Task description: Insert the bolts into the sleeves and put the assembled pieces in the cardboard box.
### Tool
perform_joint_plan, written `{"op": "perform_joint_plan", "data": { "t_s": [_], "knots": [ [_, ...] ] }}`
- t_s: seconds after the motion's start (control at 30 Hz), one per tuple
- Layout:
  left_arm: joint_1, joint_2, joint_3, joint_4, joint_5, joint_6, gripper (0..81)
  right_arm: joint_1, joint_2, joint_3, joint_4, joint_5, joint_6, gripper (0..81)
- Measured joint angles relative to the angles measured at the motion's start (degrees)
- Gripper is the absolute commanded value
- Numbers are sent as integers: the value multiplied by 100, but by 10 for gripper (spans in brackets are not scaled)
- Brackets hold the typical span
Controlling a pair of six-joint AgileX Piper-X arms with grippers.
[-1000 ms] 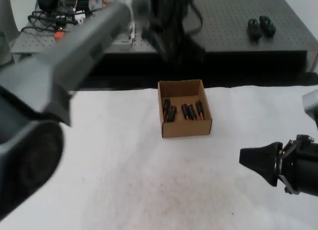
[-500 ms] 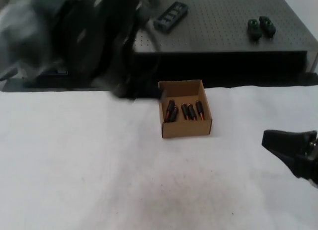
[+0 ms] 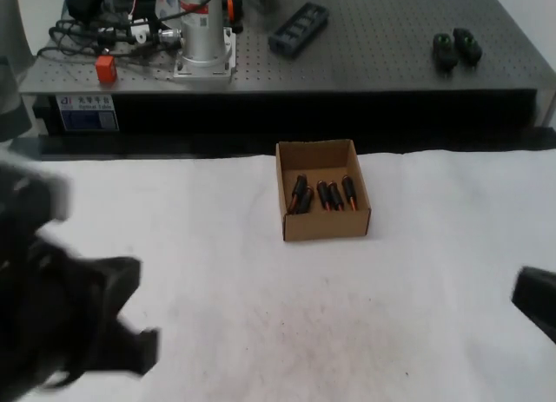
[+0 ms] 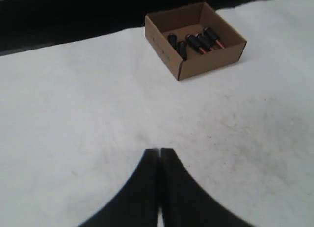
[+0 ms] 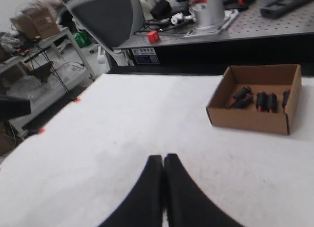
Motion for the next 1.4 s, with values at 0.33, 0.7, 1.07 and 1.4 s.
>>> {"op": "perform_joint_plan", "data": {
  "t_s": [0.33, 0.7, 1.07, 1.4],
  "knots": [
    [0, -1606, 777, 549, -4, -413, 6, 0, -973, 0, 1071, 49, -124, 13],
    [0, -1882, 1427, 362, -13, -717, 6, 0, -990, 307, 660, 261, -220, 13],
    [0, -1906, 2172, -409, 389, -876, 6, 0, -677, 1794, -681, 328, 319, 13],
    [0, -1906, 2292, -515, 555, -945, 6, 0, -619, 2318, -785, 825, 746, 13]
  ]
}}
